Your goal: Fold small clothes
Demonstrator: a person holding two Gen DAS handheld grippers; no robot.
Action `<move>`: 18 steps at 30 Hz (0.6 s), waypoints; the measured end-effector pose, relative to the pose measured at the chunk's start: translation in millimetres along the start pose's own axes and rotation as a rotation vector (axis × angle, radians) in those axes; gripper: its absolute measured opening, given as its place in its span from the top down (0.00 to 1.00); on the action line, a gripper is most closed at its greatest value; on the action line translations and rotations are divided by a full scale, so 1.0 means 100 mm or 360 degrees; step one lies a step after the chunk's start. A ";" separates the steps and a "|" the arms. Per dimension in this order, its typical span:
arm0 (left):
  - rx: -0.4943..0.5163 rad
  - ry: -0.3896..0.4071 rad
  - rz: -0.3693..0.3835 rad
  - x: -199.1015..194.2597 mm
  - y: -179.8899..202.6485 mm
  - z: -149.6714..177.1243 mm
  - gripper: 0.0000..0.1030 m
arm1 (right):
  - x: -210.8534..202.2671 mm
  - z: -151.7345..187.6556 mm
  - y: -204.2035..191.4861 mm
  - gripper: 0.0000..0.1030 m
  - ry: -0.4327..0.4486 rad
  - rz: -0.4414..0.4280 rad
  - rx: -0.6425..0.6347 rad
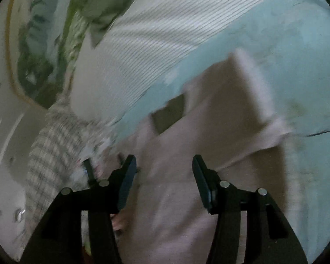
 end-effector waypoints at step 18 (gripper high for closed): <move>-0.0019 0.0199 -0.0199 -0.37 -0.48 -0.02 0.96 | 1.03 -0.67 0.79 0.66 -0.0233 0.0558 -0.0232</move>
Point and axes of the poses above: each gripper's, at about its wrist camera, not at the fingertips, and x roughly the way its jaws point, y to its right, z to its underside, the point moved 6 cm from there along x, roughly the way its jaws point, and after that the axes turned 8 degrees about z, right-handed, at the moved point
